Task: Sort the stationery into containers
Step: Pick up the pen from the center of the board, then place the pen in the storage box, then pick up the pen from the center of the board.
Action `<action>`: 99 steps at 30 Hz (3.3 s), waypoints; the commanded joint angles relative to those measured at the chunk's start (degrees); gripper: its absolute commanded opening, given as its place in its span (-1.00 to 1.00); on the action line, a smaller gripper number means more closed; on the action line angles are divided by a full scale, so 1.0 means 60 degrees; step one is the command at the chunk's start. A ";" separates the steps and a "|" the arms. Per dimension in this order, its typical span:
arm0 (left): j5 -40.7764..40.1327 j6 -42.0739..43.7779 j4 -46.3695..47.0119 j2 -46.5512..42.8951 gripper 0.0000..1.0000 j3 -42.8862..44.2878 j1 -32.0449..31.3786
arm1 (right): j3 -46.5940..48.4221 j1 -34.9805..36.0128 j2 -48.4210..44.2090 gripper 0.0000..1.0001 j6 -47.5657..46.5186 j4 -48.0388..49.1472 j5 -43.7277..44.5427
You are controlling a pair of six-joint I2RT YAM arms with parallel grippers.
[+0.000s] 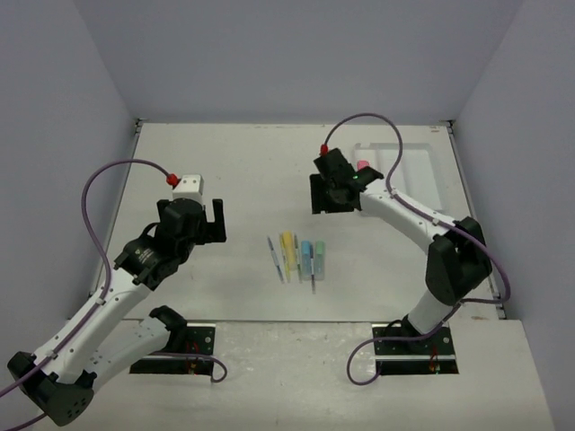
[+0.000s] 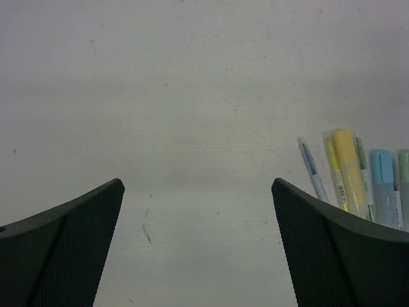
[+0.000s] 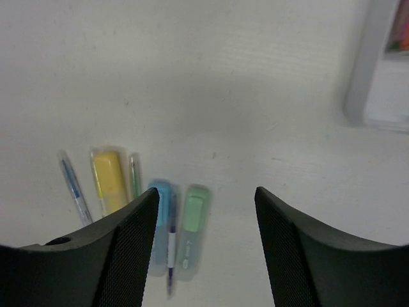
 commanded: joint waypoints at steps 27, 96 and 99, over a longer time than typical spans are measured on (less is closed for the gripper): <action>0.0197 0.0134 0.0715 -0.0256 1.00 -0.0226 0.0006 | -0.2859 0.1757 0.1522 -0.48 0.2556 0.0825 -0.0375; -0.0692 -0.0379 0.0407 -0.0066 1.00 -0.0255 -0.0726 | -0.1858 0.2486 0.0410 -0.16 0.3195 0.1077 0.0086; -0.0692 -0.0379 0.0407 -0.0066 1.00 -0.0255 -0.0726 | -0.1900 0.2787 0.0711 -0.28 0.3438 0.1063 0.0252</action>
